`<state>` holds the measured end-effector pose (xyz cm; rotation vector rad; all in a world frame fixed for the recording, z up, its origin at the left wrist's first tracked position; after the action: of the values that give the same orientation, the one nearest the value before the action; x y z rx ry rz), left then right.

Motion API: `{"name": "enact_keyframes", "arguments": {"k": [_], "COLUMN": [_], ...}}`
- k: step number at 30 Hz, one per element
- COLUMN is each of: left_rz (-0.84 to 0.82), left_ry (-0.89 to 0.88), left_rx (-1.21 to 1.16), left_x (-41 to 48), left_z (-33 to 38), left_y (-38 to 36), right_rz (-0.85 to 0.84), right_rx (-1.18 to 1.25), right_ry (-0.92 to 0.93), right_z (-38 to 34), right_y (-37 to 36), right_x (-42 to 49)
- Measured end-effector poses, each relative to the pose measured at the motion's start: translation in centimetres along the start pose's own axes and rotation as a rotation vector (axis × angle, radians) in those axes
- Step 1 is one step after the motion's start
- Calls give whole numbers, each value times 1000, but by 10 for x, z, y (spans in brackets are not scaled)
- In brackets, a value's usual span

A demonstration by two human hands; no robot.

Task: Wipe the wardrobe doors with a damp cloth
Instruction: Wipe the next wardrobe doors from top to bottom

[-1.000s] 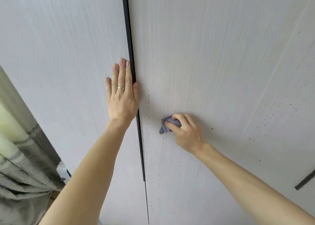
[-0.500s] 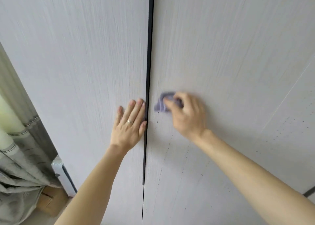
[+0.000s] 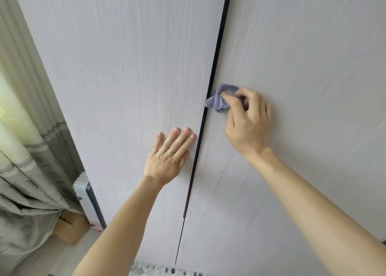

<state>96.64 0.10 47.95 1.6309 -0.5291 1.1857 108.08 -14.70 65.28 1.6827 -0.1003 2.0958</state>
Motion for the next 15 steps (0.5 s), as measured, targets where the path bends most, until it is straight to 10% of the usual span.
{"name": "enact_keyframes", "arguments": {"k": [9,15], "left_rz": [24,-9], "left_ry": [-42,-5], "left_rx": [21,0], "left_x": [0,-6], "left_z": [-5,-5], "left_y": [-5,-13], "right_rz": [-398,-114], "right_rx": [22,-78], "right_ry": [158,-121], "right_z": [-44,4], "right_y": [-34,-2], "right_x": [-174,-69]}}
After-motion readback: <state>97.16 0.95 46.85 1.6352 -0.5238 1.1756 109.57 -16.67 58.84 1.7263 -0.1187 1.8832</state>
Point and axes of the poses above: each hand's wrist, its own x-axis towards the middle knuckle, its own y-axis out of the back of the hand, z = x × y, the point moved 6 cm from there along x, towards the middle knuckle, and after that the axes turned 7 degrees about y, right-handed, at the moved point
